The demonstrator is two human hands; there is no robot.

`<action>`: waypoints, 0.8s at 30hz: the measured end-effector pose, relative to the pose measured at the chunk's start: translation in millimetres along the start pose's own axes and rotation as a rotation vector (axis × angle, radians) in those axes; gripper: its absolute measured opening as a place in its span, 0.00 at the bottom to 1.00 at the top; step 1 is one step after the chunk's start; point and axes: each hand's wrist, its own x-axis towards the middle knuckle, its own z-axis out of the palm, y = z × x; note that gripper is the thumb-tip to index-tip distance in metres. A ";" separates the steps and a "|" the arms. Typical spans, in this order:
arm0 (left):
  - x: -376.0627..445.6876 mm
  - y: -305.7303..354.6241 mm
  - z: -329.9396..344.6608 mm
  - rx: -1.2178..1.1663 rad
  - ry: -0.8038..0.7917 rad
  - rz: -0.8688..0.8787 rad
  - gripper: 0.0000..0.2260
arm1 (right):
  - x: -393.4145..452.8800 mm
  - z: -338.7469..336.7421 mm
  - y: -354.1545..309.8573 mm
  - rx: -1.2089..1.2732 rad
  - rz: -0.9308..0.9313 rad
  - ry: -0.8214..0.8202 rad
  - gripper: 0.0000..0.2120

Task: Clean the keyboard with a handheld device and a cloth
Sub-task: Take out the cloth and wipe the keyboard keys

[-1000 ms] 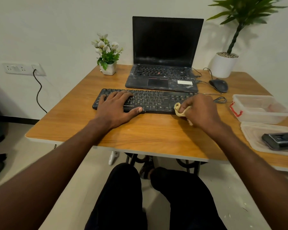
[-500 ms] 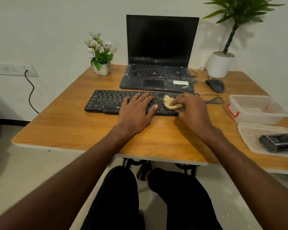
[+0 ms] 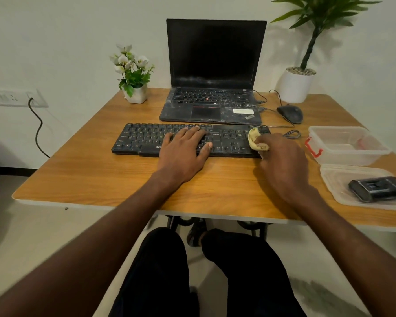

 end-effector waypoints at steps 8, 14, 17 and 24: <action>-2.5 2.4 -3.1 0.000 -0.016 -0.003 0.27 | 9.2 -8.4 8.4 -0.053 0.237 -0.007 0.16; -2.8 2.9 -4.4 0.003 -0.024 0.010 0.27 | 10.4 -16.3 12.3 -0.011 0.107 0.002 0.19; -3.2 3.6 -6.0 -0.002 -0.023 0.008 0.27 | 13.1 -14.2 17.9 -0.136 0.103 -0.120 0.15; -3.2 4.6 -7.5 -0.044 0.009 0.028 0.25 | 10.9 -34.2 31.2 0.049 0.198 -0.120 0.15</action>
